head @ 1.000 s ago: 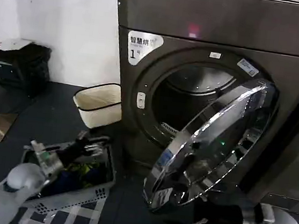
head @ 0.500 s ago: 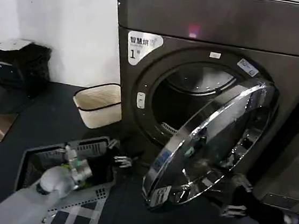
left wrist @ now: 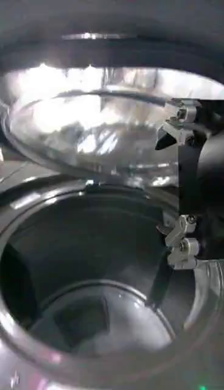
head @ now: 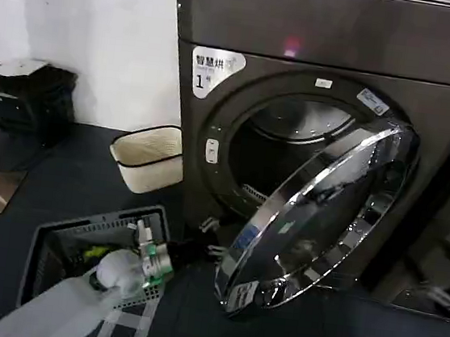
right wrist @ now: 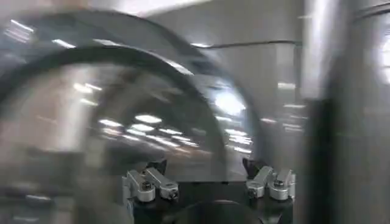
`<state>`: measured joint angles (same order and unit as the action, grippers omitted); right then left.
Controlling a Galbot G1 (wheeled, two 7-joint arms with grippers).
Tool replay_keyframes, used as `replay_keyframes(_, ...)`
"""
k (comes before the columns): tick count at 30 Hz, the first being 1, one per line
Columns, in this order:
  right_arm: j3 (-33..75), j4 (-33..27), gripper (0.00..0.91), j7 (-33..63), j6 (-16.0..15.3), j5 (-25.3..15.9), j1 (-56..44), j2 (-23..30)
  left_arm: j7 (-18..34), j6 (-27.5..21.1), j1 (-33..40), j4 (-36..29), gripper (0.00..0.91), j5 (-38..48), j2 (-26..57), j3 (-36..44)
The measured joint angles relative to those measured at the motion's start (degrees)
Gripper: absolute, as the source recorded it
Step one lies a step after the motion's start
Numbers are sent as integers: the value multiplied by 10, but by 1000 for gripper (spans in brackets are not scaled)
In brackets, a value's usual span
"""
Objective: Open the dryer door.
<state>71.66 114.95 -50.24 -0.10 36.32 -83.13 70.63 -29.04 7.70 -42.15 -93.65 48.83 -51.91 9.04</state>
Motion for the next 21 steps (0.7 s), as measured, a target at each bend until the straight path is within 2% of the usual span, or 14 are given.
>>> replay_keyframes(6, 71, 1, 907, 139, 3, -61, -13, 18, -1, -3, 26, -17, 907, 8, 2, 39)
replay_keyframes(9, 103, 2, 907, 207, -17, -82, -16, 19, 1, -6, 34, -26, 907, 10, -2, 55)
replay_keyframes(12, 140, -2, 907, 249, -49, -83, -15, 16, -3, -12, 40, -37, 907, 14, -8, 70)
replay_keyframes(16, 186, -17, 907, 268, -46, -84, -14, 11, -2, -18, 47, -50, 907, 13, -16, 87)
replay_keyframes(21, 241, -39, 907, 306, -75, -61, -20, 7, 5, -16, 68, -48, 907, 9, -34, 123)
